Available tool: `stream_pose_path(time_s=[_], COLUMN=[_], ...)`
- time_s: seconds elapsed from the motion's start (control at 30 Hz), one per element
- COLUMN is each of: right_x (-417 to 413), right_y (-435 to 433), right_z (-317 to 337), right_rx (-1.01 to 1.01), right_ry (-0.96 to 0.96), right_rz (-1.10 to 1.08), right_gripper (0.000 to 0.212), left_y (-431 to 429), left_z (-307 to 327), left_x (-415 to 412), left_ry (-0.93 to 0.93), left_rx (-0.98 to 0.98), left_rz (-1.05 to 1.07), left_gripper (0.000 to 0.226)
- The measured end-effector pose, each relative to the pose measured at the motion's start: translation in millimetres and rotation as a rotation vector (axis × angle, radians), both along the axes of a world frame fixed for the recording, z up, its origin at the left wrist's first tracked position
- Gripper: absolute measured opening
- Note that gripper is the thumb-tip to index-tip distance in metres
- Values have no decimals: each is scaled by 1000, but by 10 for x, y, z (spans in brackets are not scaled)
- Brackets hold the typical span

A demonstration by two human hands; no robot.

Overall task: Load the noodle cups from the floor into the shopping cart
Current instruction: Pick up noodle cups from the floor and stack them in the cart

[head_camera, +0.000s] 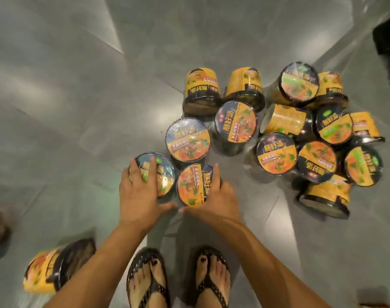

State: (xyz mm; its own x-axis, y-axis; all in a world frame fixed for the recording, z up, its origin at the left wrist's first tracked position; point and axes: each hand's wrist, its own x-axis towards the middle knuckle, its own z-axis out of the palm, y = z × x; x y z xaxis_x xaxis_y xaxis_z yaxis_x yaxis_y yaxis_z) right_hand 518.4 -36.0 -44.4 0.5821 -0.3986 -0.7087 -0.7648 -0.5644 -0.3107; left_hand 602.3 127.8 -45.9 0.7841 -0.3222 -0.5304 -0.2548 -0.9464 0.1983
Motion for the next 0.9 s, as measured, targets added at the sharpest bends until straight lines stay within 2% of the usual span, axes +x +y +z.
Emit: stream_pose_path(time_s=[0.07, 0.17, 0.3, 0.43, 0.63, 0.77, 0.9], right_x=[41, -4, -48, -71, -142, -255, -525], right_y=[99, 203, 222, 179, 15, -198, -311], right_z=[-146, -311, -377, -90, 1061, 2085, 3040], right_rx=[10, -137, -167, -69, -85, -36, -109], right_ry=[-11, -133, -210, -197, -217, -172, -148], right_rz=[-60, -36, -34, -57, -102, -87, -136], right_gripper=[154, 153, 146, 137, 134, 135, 139], left_y=[-25, -2, 35, 17, -188, -392, -559], left_z=[-172, -319, -295, 29, 1070, 2094, 3193], left_x=[81, 189, 254, 216, 158, 170, 103], left_ry=[-49, -68, -98, -111, -92, -50, 11], left_rx=[14, -16, -74, -64, -101, -111, -97], left_rz=[-9, 10, -4, 16, -1, -16, -87], left_gripper=[134, 142, 133, 127, 123, 124, 127])
